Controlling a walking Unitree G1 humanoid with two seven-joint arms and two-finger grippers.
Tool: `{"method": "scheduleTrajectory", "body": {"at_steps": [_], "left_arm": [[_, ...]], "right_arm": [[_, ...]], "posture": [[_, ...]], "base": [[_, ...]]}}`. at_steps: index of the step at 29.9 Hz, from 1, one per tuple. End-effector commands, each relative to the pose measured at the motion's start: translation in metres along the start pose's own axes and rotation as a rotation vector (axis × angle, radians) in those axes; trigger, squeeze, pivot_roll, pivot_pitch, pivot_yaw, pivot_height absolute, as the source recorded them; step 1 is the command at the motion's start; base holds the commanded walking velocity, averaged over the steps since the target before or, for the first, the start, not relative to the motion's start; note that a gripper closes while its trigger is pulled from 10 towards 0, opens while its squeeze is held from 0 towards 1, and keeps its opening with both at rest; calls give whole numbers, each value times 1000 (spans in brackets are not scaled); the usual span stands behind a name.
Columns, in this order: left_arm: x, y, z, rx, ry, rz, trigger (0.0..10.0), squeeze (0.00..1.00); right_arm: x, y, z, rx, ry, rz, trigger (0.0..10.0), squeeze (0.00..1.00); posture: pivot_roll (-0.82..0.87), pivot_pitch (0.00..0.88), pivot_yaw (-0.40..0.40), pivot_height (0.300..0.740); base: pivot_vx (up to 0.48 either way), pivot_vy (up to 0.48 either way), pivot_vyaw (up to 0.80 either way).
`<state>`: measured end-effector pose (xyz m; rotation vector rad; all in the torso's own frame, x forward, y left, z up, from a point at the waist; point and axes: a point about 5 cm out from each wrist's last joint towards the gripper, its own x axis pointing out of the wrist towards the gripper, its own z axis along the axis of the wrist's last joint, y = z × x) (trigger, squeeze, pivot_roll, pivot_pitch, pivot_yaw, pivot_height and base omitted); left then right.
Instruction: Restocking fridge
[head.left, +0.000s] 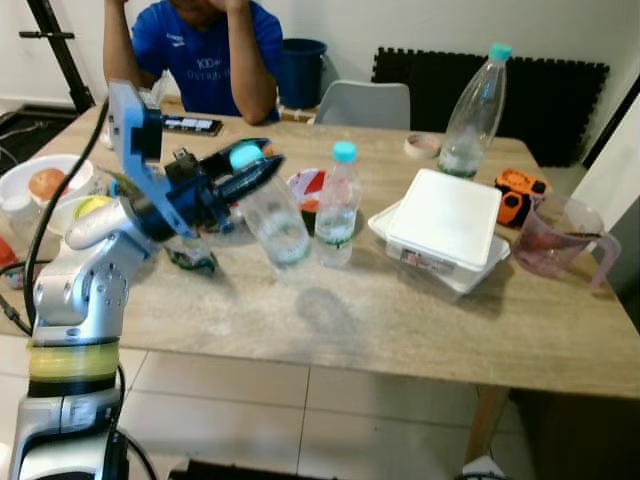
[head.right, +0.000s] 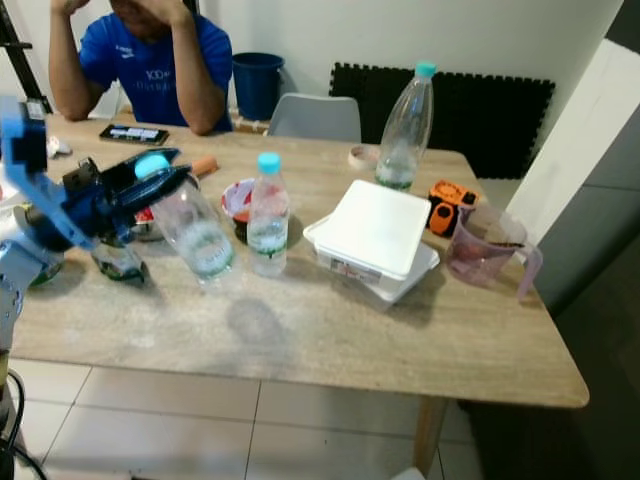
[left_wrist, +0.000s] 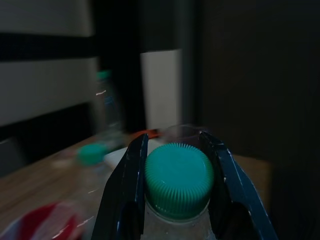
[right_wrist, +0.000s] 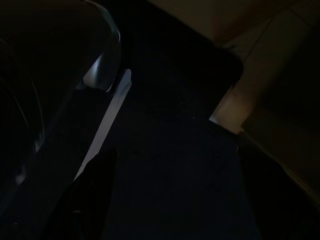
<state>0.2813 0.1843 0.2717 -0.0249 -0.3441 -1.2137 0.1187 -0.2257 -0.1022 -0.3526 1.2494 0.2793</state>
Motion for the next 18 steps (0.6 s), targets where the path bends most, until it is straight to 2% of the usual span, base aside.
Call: {"method": "scheduleTrajectory", "body": {"at_steps": [1,4,9,11,15,18], "left_arm": [[7,-17,0,4,-22,-119,10000,0],[9,-25,-4,-9,-37,-163,10000,0],[15,-29,-14,-78,-64,-177,10000,0],[17,-35,-29,-133,-42,-204,10000,0],[16,-36,-36,-153,-24,-204,10000,0],[15,-38,-45,-202,-27,-198,10000,0]], "right_arm": [[-1,-3,-3,-1,5,-5,10000,0],[-1,-3,-3,-2,6,-5,10000,0],[-1,-3,-4,-5,7,-4,10000,0],[-1,-2,-4,-8,6,-2,10000,0],[-1,-1,-4,-9,6,-1,10000,0],[0,0,-4,-10,5,2,10000,0]], "posture": [[-43,0,-38,740],[-41,0,-39,740],[-40,0,-38,740],[-40,0,-38,740],[-40,0,-38,740],[-41,0,-37,740]], "base": [[0,0,0],[0,0,0],[0,0,0],[0,0,0],[0,0,0],[-306,0,0]]}}
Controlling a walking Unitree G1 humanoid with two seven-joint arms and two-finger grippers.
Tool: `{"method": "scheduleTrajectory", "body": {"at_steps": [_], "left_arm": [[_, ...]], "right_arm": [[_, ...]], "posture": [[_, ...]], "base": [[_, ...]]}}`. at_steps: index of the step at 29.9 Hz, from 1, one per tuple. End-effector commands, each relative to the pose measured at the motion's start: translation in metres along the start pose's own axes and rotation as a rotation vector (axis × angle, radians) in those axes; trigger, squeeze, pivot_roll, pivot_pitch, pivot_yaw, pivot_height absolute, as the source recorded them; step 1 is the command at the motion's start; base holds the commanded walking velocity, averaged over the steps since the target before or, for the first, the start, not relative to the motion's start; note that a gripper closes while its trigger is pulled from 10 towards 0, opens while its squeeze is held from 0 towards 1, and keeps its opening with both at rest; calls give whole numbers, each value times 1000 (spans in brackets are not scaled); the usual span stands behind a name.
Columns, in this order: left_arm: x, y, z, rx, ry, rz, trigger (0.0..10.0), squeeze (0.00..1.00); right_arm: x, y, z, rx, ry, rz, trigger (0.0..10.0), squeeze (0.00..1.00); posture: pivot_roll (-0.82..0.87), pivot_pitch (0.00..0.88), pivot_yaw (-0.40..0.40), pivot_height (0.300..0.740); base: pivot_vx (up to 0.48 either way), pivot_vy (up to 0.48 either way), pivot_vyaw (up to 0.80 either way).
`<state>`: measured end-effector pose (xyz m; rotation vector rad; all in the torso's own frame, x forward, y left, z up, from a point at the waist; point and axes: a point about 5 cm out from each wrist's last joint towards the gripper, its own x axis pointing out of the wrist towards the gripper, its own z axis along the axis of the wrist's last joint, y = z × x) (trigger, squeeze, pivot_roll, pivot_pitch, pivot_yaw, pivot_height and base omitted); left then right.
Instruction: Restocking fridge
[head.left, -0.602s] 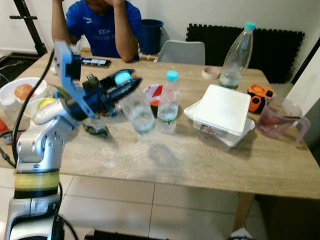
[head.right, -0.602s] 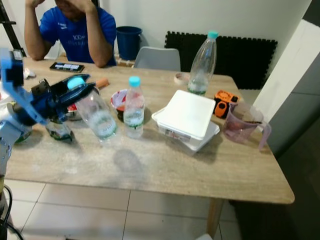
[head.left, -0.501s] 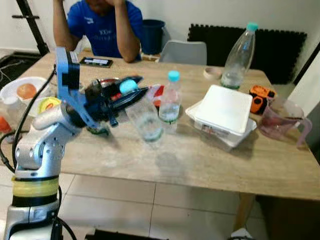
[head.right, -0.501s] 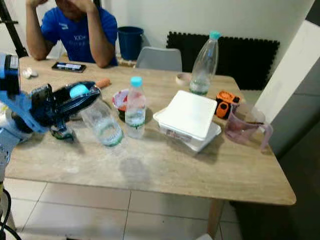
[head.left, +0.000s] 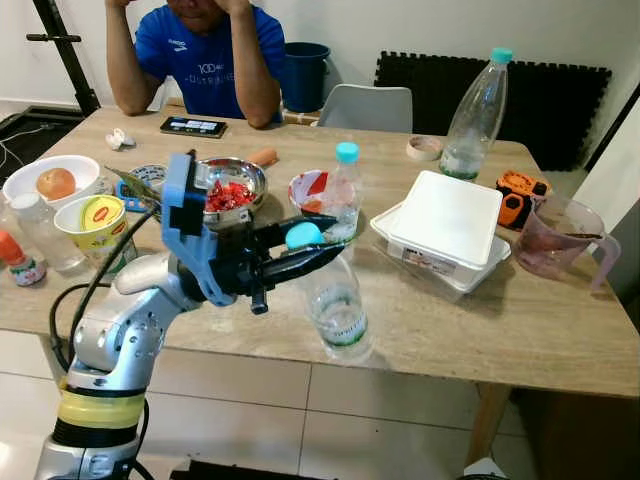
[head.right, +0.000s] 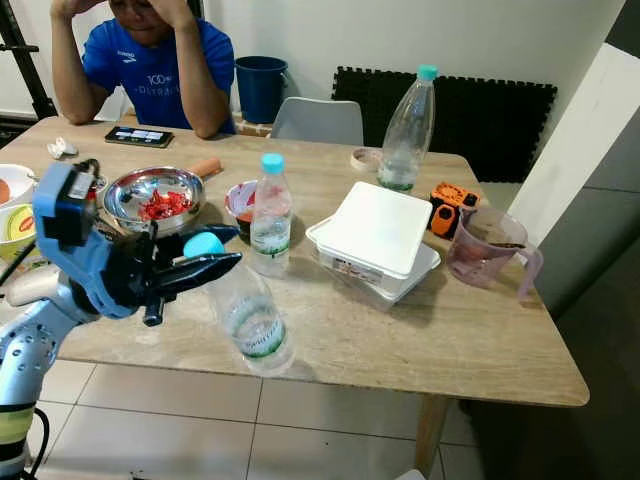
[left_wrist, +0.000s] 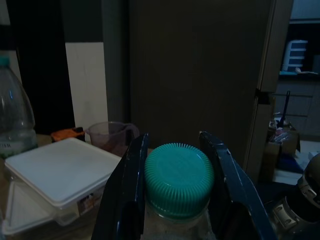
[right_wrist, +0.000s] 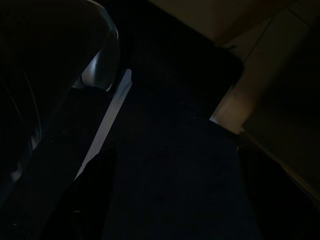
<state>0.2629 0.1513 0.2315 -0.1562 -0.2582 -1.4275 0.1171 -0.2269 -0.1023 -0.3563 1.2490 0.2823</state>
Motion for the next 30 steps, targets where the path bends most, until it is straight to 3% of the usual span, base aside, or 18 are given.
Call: {"method": "scheduleTrajectory", "body": {"at_steps": [1,19,30], "left_arm": [[1,-2,-7,-31,-9,-12,10000,0],[-9,2,-46,-160,64,43,10000,0],[-31,7,-92,-282,203,168,10000,0]], "right_arm": [[0,1,-2,-5,5,2,10000,0],[0,1,-1,0,8,-1,10000,0],[0,1,-1,-6,9,0,10000,0]], "posture": [[-41,0,-37,740],[-43,0,-35,740],[-43,0,-36,740]], "base": [[-322,0,0],[-339,0,0],[-345,0,0]]}}
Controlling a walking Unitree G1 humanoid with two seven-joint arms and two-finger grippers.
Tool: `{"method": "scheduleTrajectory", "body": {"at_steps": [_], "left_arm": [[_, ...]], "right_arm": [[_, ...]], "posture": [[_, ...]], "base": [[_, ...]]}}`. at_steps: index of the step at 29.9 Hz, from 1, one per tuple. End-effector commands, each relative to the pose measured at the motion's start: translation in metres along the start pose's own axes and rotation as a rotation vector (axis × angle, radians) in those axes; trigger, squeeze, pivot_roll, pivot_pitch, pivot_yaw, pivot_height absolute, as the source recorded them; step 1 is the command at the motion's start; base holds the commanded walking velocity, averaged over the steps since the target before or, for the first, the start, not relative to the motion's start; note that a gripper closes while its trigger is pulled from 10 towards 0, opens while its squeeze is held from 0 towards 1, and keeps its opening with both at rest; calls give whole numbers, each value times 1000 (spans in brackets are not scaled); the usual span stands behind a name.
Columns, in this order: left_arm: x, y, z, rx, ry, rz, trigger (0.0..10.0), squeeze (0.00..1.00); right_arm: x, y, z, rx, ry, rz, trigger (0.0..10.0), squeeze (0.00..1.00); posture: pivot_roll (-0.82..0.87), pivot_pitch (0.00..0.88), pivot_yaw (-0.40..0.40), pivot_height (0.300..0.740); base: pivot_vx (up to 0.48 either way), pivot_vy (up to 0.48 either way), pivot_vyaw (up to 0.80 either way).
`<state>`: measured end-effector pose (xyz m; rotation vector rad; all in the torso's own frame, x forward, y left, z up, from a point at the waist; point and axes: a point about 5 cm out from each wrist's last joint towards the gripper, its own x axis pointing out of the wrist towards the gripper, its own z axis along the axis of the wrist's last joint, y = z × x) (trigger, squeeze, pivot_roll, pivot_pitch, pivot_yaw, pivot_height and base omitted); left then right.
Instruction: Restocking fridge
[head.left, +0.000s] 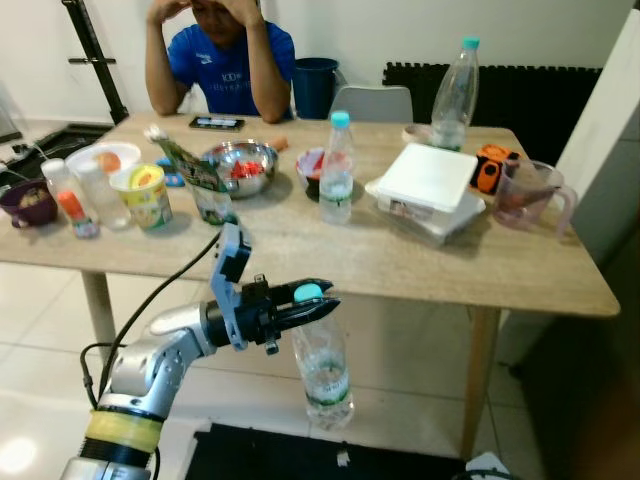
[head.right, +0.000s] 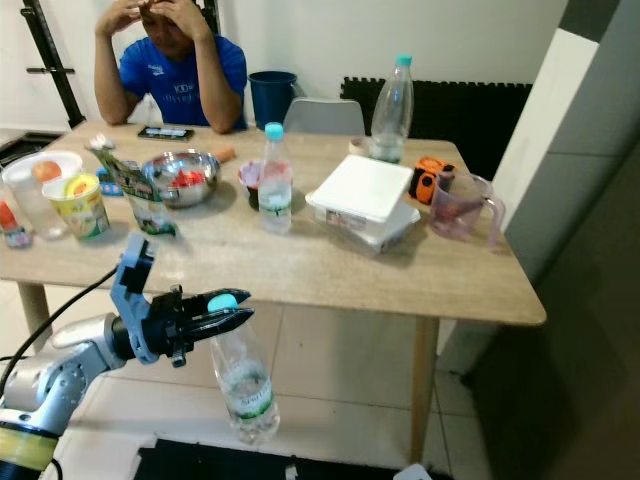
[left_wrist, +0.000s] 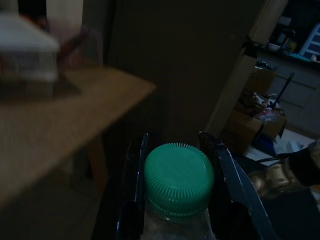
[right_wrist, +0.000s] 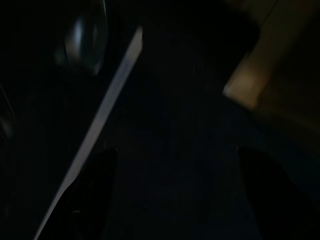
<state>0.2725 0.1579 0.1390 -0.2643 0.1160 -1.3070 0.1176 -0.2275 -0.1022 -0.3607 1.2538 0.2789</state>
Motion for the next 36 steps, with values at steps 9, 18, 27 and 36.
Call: {"method": "scheduleTrajectory", "body": {"at_steps": [9,18,27,36], "left_arm": [[-23,21,-45,-144,57,186,10000,0],[-56,38,-86,-336,22,494,10000,0],[-96,49,-123,-433,44,1069,10000,0],[-147,21,-167,-543,127,1606,10000,0]], "right_arm": [[-1,0,-7,-8,13,2,10000,0],[0,5,-6,-11,14,8,10000,0],[1,8,-3,19,3,1,10000,0],[1,10,-12,46,41,11,10000,0]], "posture": [[-44,0,-35,740],[-44,0,-38,740],[-41,0,-38,740],[-40,0,-38,740]], "base": [[-345,0,0],[-200,0,0],[0,0,0],[0,0,-658]]}}
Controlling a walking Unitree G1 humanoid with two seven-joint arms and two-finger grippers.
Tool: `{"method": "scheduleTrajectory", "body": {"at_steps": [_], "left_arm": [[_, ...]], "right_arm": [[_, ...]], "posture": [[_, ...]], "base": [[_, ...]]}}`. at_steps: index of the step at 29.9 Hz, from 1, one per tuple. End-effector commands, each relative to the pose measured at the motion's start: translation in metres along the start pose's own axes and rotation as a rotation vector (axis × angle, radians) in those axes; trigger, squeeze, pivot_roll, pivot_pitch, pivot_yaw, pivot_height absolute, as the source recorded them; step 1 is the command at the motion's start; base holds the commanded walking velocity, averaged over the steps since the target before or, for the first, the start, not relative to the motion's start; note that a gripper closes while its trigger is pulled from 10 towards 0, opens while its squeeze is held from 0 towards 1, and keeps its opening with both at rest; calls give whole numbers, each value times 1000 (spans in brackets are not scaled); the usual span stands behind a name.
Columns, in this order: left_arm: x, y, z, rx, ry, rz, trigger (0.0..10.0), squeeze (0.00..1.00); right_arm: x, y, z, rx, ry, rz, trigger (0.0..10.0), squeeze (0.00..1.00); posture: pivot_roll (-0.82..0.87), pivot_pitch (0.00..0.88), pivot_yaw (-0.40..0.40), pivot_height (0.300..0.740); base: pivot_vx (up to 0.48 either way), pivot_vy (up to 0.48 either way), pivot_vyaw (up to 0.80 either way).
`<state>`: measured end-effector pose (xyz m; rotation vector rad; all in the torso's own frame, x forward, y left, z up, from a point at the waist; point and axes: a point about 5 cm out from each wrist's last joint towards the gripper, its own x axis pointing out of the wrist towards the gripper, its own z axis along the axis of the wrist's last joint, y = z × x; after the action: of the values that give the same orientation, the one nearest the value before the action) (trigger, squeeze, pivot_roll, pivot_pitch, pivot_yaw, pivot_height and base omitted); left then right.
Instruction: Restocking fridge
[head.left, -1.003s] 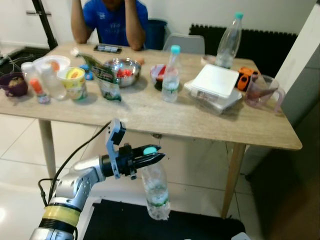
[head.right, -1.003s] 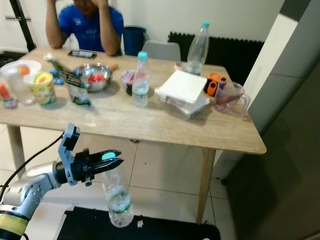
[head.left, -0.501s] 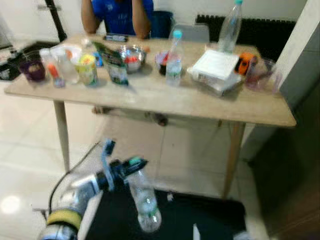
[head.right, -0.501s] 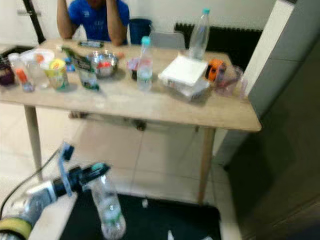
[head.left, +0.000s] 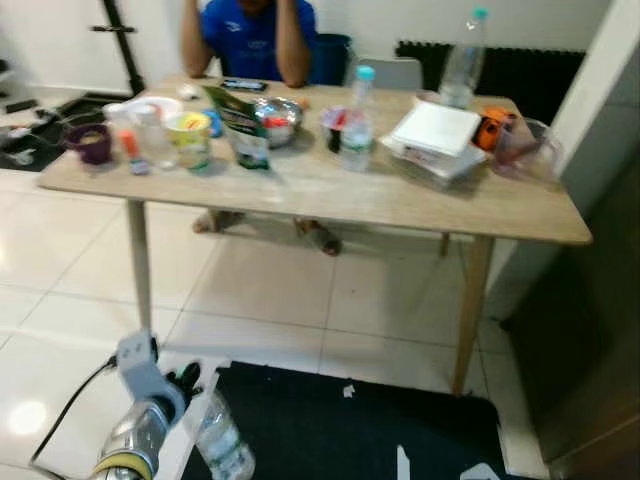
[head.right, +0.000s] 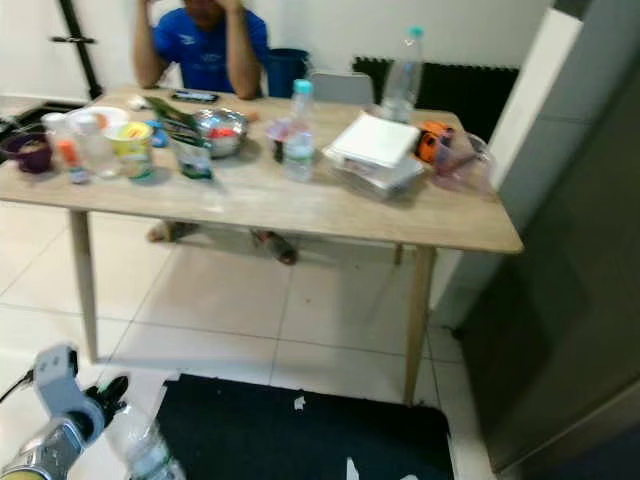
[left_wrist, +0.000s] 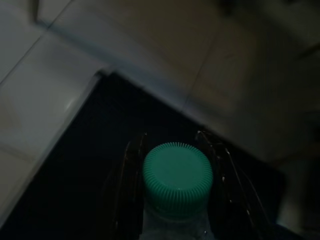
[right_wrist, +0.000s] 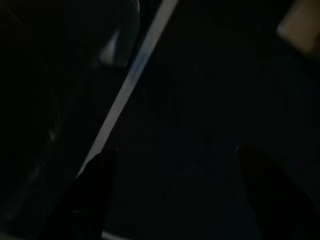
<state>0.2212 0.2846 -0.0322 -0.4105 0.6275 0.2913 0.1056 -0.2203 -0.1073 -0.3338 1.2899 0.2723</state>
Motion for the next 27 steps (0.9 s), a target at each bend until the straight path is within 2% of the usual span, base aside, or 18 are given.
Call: {"method": "scheduleTrajectory", "body": {"at_steps": [1,5,6,11,13,16,17,27], "left_arm": [[-5,8,-18,-4,32,82,10000,0],[-13,17,-39,16,88,142,10000,0],[-17,21,-50,34,118,176,10000,0],[-22,23,-62,49,150,193,10000,0],[-28,24,-79,55,218,199,10000,0],[-30,25,-84,53,241,199,10000,0],[-34,23,-94,23,261,196,10000,0],[-34,12,-104,46,288,144,10000,0]], "right_arm": [[-1,-2,-3,21,12,-2,10000,0],[-1,-2,-4,21,13,2,10000,0],[-1,-2,-3,20,14,4,10000,0],[-1,-2,-3,23,15,6,10000,0],[-1,-2,-2,27,15,9,10000,0],[-1,-2,-2,31,16,12,10000,0],[0,0,1,34,14,14,10000,0],[2,6,8,35,10,17,10000,0]], "posture": [[-40,0,-38,740],[-40,0,-38,740],[-40,0,-36,740],[-40,0,-38,740],[-40,0,-38,740],[-40,0,-37,740],[-40,0,-37,740],[-39,0,-40,740]], "base": [[0,0,-788],[0,0,-788],[0,0,-788],[0,0,-788],[0,0,-800],[0,0,-800],[0,0,-800],[0,0,-800]]}}
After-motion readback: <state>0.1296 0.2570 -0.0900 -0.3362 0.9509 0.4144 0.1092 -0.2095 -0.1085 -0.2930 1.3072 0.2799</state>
